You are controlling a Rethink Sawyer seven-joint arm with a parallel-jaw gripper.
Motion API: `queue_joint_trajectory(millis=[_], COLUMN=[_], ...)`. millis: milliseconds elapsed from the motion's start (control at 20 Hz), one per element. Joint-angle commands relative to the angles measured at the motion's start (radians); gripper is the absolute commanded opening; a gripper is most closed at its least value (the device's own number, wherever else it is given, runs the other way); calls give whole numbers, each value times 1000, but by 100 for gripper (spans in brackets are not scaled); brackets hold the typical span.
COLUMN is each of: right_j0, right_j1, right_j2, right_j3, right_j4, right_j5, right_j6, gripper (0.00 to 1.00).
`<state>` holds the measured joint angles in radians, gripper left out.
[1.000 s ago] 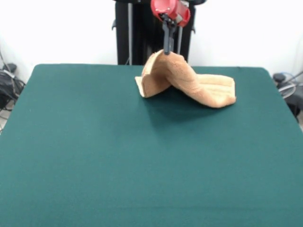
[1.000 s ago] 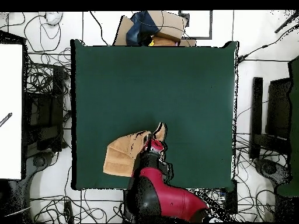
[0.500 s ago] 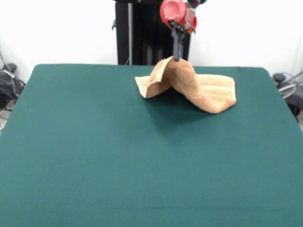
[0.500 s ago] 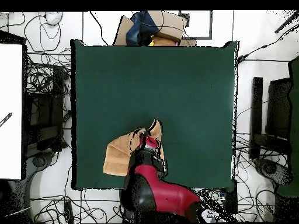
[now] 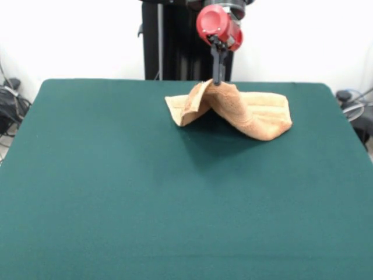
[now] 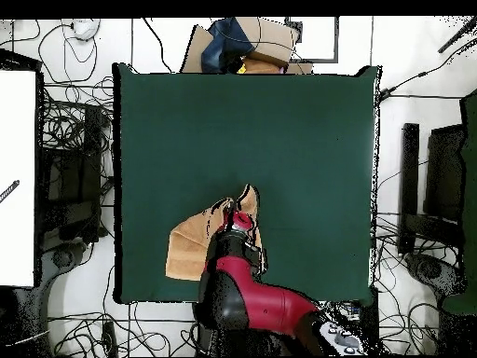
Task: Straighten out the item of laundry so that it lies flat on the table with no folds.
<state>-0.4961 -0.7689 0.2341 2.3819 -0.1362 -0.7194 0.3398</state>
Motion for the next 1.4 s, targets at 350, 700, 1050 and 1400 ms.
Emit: queue_joint_trajectory(millis=[350, 700, 1050, 1400], right_j0=[30, 15, 4, 0], right_j1=[97, 119, 148, 162], right_j2=[33, 43, 61, 65], right_j3=[-157, -180, -215, -227], right_j4=[45, 22, -1, -14], right_j5=[-107, -112, -116, -155], right_j6=[409, 407, 413, 421], gripper=[0, 0, 0, 0])
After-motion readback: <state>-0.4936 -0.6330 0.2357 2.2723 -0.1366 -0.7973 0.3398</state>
